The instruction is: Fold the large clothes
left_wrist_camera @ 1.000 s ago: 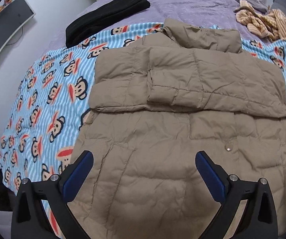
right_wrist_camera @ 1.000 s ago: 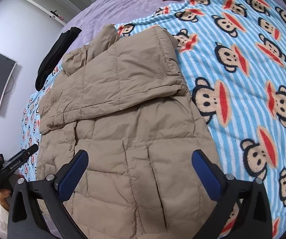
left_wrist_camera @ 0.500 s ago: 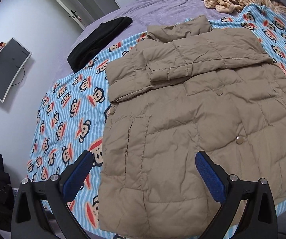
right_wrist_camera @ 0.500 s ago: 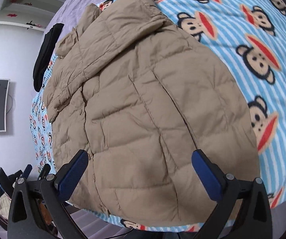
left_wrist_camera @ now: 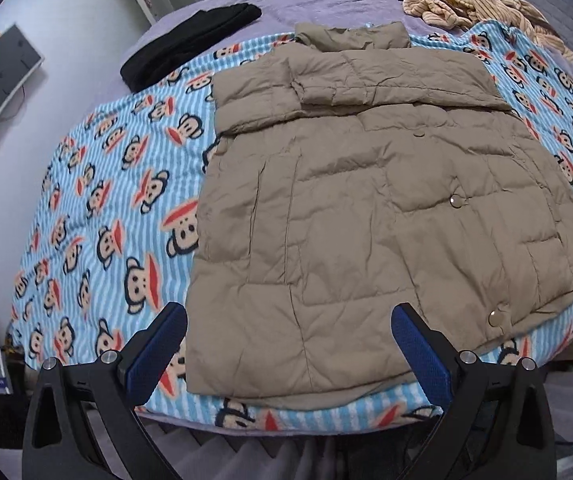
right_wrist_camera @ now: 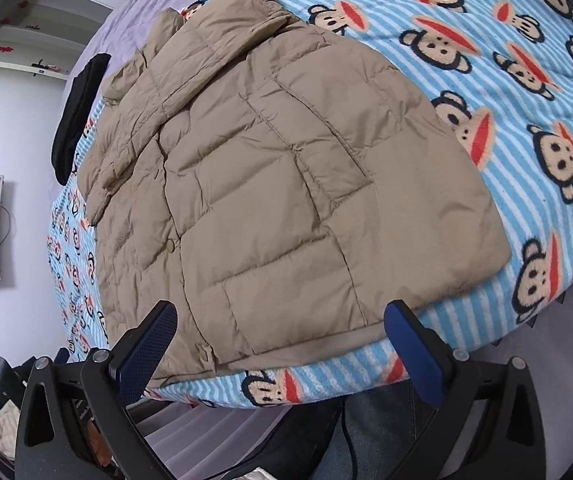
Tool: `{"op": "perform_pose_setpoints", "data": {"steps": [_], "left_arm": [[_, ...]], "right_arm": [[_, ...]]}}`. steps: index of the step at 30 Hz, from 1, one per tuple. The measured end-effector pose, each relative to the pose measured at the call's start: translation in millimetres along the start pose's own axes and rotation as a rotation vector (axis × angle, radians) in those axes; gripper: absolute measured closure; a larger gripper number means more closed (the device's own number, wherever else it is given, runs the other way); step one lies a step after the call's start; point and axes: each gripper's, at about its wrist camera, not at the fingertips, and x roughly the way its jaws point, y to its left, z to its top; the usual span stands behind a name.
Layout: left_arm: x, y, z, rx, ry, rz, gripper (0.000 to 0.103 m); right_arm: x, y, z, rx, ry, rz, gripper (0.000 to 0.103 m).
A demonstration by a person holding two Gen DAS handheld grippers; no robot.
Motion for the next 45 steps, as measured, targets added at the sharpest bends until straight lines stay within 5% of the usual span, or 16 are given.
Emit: {"op": "perform_pose_setpoints", "data": {"steps": [4,12,20,26,31,32,37,39,41,43,45], "left_arm": [[15,29,-19,-0.126,0.074,-0.067,0.001],[61,79,-63,-0.567,0.243,-0.375,0.001],[101,79,-89,-0.699,0.335,-0.514,0.002],[113,72,-72,-0.714,0.296,-0.543,0.007],[119,63,-46,-0.672,0.304,-0.553,0.052],[118,61,-41,-0.653,0.307,-0.552,0.072],[108,69,-32,-0.630,0.274,-0.533,0.088],[104,75,-30,-0.637,0.261,-0.544,0.088],[98,80,-26,-0.629,0.245,-0.550,0.088],[92,83,-22,-0.609,0.228,-0.554,0.088],[84,84,-12,-0.576,0.203,-0.553,0.088]], "right_arm": [[3,-1,-8,0.003,0.024,-0.011,0.000],[1,-29,-7,0.033,0.057,-0.014,0.000],[22,-87,-15,0.270,0.104,0.100,0.000],[32,-102,-16,0.357,0.092,0.181,0.000],[44,-106,-10,0.416,0.075,0.263,0.000],[48,-107,-9,0.426,0.074,0.274,0.000],[64,-103,-5,0.499,0.060,0.352,0.002],[70,-102,-5,0.529,0.063,0.366,0.013],[76,-104,-6,0.563,0.082,0.356,0.056],[78,-103,-8,0.577,0.078,0.365,0.085],[71,-96,-6,0.545,0.045,0.369,0.090]]}}
